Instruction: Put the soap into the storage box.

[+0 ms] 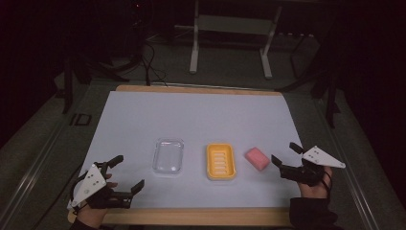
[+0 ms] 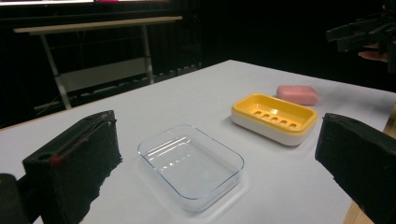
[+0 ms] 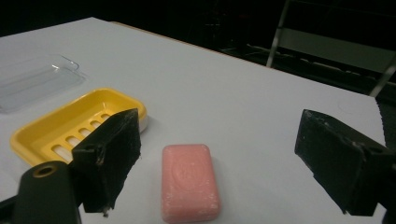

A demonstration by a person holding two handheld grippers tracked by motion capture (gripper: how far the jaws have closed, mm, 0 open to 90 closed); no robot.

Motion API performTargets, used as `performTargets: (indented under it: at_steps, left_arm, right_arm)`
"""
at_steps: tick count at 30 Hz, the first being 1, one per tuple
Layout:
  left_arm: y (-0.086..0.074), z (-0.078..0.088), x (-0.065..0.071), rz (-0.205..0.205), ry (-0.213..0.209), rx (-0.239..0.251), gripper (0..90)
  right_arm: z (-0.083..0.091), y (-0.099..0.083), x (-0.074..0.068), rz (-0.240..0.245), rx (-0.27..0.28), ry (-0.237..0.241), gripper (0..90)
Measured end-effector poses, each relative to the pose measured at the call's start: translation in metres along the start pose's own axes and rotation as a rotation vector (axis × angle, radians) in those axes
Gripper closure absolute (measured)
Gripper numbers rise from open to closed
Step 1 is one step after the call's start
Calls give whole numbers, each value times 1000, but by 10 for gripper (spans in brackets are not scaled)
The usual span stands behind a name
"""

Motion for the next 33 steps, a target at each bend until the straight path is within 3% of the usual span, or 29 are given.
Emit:
performTargets:
  at_steps: [8,16,17,20,23,25,26,30,33]
  left_arm:
    - [0,0,0,0,-3,0,2]
    - [0,0,0,0,-1,3,2]
    - [0,0,0,1,-2,3,2]
    - [0,0,-1,0,1,1,2]
    - [-1,0,-1,-5,2,-7,2]
    - [-1,-1,0,-9,1,-12,2]
    - [-1,-1,1,-15,-1,-15,2]
    - [-1,-1,1,-17,0,-13,2]
    - [-2,-1,1,-18,1,-19,2]
  right_arm:
    - [-1,-1,-1,38,-14,-14,133]
    - [-5,-3,3,34,-55,-36,138]
    - [-6,-4,4,28,-73,-46,148]
    - [-8,-8,9,-57,-168,-80,180]
    - [-9,-9,16,-143,-224,-97,170]
    - [-10,-11,21,-162,-268,-151,155]
    - [-12,-12,23,-177,-295,-155,141]
    - [-15,-19,27,-145,-388,-218,130]
    - [-18,-22,29,-147,-441,-250,124]
Point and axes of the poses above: each handheld gripper's, and its own axes: z roughly backward along the jaws, y roughly out of its top, x roughly to its right, the point moved 5 cm from there along -z, roughly forward along the jaws, and after that the axes turned 13 degrees about -z, right-handed, at the moved point
